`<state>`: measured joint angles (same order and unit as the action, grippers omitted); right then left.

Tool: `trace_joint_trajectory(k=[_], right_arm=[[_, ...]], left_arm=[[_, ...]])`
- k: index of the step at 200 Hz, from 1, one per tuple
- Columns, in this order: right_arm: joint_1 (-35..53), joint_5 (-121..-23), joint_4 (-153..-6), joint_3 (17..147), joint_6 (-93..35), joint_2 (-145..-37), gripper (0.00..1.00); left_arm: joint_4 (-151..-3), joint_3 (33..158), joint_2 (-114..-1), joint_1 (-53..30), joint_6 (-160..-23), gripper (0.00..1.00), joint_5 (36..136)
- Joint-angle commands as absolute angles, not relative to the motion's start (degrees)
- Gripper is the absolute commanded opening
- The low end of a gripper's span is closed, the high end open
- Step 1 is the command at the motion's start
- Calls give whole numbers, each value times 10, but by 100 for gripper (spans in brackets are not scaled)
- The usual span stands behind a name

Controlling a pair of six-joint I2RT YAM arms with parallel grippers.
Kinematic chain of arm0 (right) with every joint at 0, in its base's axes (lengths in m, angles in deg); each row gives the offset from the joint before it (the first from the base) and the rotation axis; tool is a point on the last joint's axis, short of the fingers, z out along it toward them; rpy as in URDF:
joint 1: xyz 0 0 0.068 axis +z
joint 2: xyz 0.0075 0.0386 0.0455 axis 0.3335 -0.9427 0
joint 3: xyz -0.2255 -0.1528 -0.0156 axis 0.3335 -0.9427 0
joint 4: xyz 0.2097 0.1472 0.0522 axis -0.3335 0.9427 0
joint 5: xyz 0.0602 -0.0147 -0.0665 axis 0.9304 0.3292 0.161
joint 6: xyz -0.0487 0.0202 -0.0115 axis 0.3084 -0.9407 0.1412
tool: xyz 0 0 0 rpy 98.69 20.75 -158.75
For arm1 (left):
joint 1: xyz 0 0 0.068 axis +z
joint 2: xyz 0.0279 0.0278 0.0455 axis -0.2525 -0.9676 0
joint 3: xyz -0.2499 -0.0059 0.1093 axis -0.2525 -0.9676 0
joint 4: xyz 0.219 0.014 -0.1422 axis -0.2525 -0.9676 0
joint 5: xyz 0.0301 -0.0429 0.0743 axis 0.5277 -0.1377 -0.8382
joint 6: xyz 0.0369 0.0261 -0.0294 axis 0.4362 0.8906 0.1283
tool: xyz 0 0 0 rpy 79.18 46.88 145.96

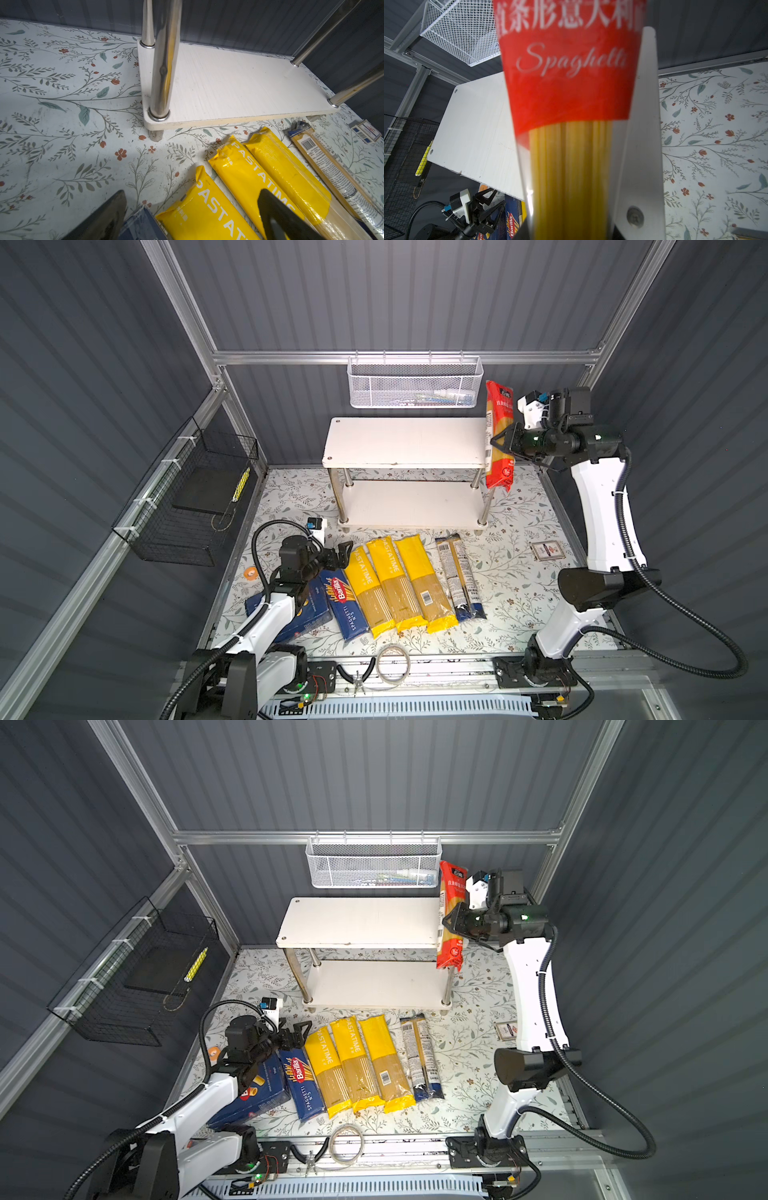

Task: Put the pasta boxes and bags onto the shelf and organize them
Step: 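Carry the red spaghetti bag up toward the top shelf with the right gripper, then lower the red spaghetti bag onto the top shelf and open the right gripper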

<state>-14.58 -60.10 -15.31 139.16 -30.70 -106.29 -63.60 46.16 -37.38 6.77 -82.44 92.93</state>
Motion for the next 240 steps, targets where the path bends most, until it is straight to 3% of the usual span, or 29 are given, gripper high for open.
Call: trace_joint_trajectory(k=[1,64,108,146,195,240], right_arm=[[-152,-599,-217,1414,-298,-1065,31],[-153,-614,-238,1387,-307,-1058,31],[-153,-619,-246,1377,-318,-1059,39],[-153,-619,-247,1378,-316,-1062,40],[-152,-619,-229,1382,-311,-1049,52],[-149,-675,-223,1317,-268,-967,64]], left_arm=[[-639,464,-366,65,-817,100,929],[-639,462,-365,65,-818,100,929],[-639,462,-363,65,-818,100,928],[-639,462,-362,65,-817,100,928],[-637,458,-357,65,-817,100,930],[-637,458,-355,65,-818,100,929]])
